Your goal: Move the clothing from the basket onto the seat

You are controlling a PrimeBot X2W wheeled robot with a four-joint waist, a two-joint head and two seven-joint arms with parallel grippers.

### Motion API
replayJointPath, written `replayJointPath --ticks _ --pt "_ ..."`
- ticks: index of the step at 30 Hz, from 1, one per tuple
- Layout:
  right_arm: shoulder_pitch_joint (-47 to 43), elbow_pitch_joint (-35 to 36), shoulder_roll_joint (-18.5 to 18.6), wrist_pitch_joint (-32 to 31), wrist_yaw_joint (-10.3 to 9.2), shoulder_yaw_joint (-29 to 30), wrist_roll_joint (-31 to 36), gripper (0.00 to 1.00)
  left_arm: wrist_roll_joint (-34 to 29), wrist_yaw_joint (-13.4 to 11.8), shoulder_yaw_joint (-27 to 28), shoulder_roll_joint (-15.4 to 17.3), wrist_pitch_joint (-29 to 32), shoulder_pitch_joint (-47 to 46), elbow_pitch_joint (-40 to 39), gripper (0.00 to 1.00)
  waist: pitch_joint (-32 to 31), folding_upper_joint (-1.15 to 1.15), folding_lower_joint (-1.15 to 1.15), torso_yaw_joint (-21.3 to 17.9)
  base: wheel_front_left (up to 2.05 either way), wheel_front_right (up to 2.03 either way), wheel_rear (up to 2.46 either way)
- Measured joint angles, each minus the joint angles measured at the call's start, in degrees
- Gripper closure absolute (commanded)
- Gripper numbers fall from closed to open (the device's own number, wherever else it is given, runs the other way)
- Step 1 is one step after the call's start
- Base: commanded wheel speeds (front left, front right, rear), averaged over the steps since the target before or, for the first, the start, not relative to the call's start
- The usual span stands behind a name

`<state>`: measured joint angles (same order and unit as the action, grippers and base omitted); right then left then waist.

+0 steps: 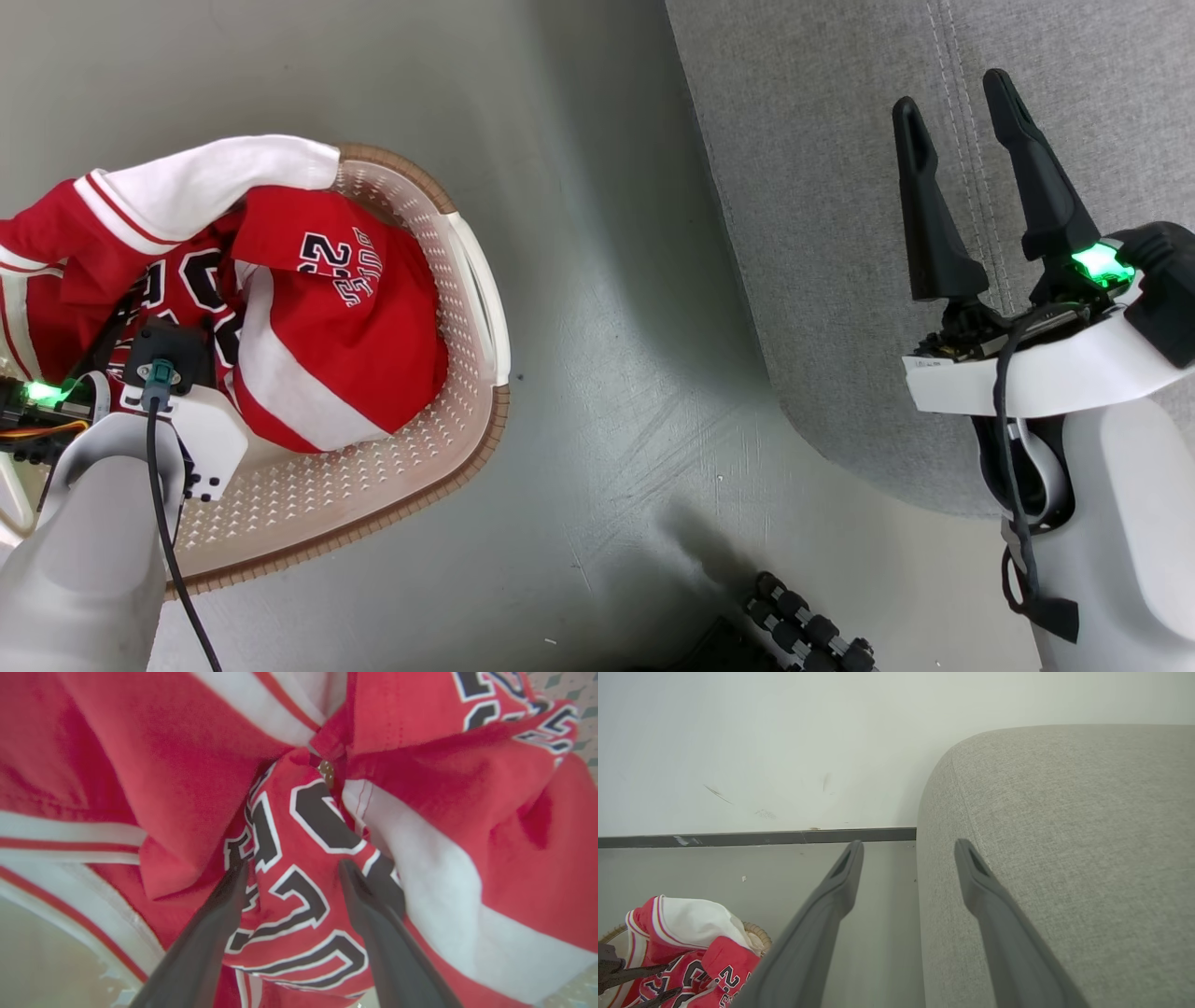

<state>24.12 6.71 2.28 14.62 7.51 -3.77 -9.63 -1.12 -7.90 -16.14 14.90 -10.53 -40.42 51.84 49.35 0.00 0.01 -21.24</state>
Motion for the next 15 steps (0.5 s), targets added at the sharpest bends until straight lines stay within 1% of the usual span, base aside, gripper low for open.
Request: replayJointPath --ticks 5,12,13,14,15 --pt "1.48 -0.02 0.00 0.00 -0.01 -0.38 -0.41 0.00 -0.01 -0.02 -0.09 0.03 0.60 -0.91 1.19 0.00 0.97 0.00 0.00 -0.19 0.00 0.00 0.00" --pt "2.19 -0.19 0.00 0.00 0.00 -0.57 -0.45 0.00 -0.02 -0.75 -0.05 -0.27 1.45 -2.76 2.80 0.00 1.89 0.00 0.00 -0.29 0.00 0.00 0.00" --pt "2.21 -0.24 0.00 0.00 0.00 -0.62 -0.45 0.00 -0.01 -1.03 -0.05 -0.36 1.45 -2.76 2.99 0.09 1.95 0.00 0.00 -0.29 0.00 0.00 0.00" --pt "2.24 -0.31 0.00 0.00 0.00 -0.68 -0.45 0.00 -0.01 -1.03 -0.05 -0.45 1.45 -2.76 3.16 0.38 1.98 0.00 0.00 -0.30 0.00 0.00 0.00" --pt "2.25 -0.35 0.00 0.00 0.00 -0.73 -0.45 0.00 -0.01 -1.03 -0.07 -0.52 1.45 -2.76 3.30 0.59 1.99 0.00 0.00 -0.30 0.00 0.00 0.00"
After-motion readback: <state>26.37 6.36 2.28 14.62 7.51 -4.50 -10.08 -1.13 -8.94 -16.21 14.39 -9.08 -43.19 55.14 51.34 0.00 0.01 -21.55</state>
